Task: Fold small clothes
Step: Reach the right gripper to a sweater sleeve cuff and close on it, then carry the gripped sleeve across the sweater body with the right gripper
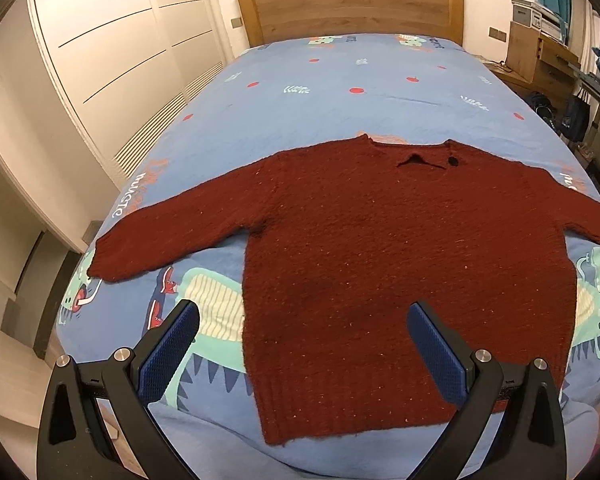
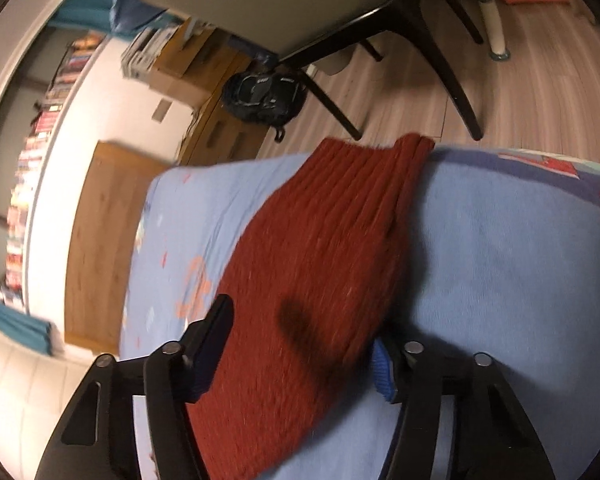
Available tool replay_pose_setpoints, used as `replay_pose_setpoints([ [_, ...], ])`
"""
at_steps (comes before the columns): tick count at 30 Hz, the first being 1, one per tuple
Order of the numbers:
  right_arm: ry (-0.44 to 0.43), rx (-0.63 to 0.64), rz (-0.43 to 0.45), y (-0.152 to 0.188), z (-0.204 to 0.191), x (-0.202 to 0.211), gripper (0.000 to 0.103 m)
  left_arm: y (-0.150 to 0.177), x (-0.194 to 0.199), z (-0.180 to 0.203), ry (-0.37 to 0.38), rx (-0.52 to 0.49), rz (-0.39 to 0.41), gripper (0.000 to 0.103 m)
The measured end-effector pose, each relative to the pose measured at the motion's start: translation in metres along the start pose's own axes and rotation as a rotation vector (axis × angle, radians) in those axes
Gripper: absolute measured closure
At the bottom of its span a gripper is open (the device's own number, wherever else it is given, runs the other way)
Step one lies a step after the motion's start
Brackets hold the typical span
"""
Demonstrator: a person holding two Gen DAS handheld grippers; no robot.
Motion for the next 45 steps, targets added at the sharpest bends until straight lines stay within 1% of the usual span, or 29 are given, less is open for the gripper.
replay_pose_setpoints([
  [1, 0.006, -0.009, -0.002, -0.005, 0.002, -0.002, 0.053, 0.000, -0.001, 0.000, -0.002, 0.000, 0.000, 0.001],
  [3, 0.014, -0.024, -0.009, -0.012, 0.006, -0.005, 0.066, 0.001, -0.002, 0.000, -0.004, -0.003, -0.005, 0.001],
  [4, 0.014, -0.034, -0.014, -0.015, 0.008, -0.007, 0.070, 0.002, -0.002, -0.001, -0.003, -0.002, -0.007, 0.001],
  [6, 0.023, -0.045, -0.027, -0.017, 0.010, -0.008, 0.085, 0.002, -0.003, 0.000, 0.001, 0.002, -0.013, 0.001],
  [8, 0.007, -0.072, -0.045, -0.021, 0.011, -0.011, 0.091, 0.002, -0.005, 0.000, 0.011, 0.011, -0.021, 0.001],
  [10, -0.011, -0.080, -0.050, -0.024, 0.007, -0.010, 0.093, 0.001, -0.006, -0.001, 0.023, 0.025, -0.029, 0.001],
  [13, -0.031, -0.046, -0.057, -0.022, -0.007, -0.008, 0.094, -0.003, -0.005, -0.003, 0.052, 0.066, -0.036, 0.001],
  [18, -0.083, 0.020, -0.080, -0.014, -0.050, -0.004, 0.094, -0.011, 0.001, -0.013, 0.078, 0.116, -0.029, 0.001],
  [21, -0.111, 0.064, -0.110, 0.000, -0.081, -0.006, 0.094, -0.013, 0.004, -0.024, 0.088, 0.143, -0.026, 0.001],
  [26, -0.185, 0.095, -0.176, 0.043, -0.137, -0.015, 0.094, -0.014, 0.009, -0.042, 0.099, 0.179, -0.010, 0.001],
  [29, -0.221, 0.135, -0.233, 0.082, -0.176, -0.025, 0.094, -0.013, 0.011, -0.061, 0.094, 0.208, 0.004, 0.001],
  [36, -0.311, 0.211, -0.376, 0.201, -0.266, -0.044, 0.094, -0.004, 0.013, -0.117, 0.086, 0.287, 0.022, 0.001],
  [37, -0.331, 0.225, -0.401, 0.224, -0.283, -0.046, 0.094, -0.002, 0.014, -0.128, 0.080, 0.297, 0.026, 0.001],
  [38, -0.341, 0.235, -0.412, 0.235, -0.291, -0.047, 0.094, 0.000, 0.014, -0.137, 0.074, 0.305, 0.028, 0.001],
  [41, -0.365, 0.287, -0.454, 0.286, -0.326, -0.049, 0.094, 0.008, 0.013, -0.164, 0.054, 0.332, 0.030, 0.001],
  [45, -0.399, 0.327, -0.500, 0.333, -0.357, -0.050, 0.094, 0.018, 0.013, -0.196, 0.038, 0.373, 0.033, 0.001],
])
Point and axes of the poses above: each gripper's, at about its wrist camera, not at the fingertips, and x roughly against the way its jaws point, z to its right, y to its underside, the point moved 8 cm from there along -x, roughly the way its jaws point, and after that the axes turned 8 degrees about x, right-handed, at the moved point
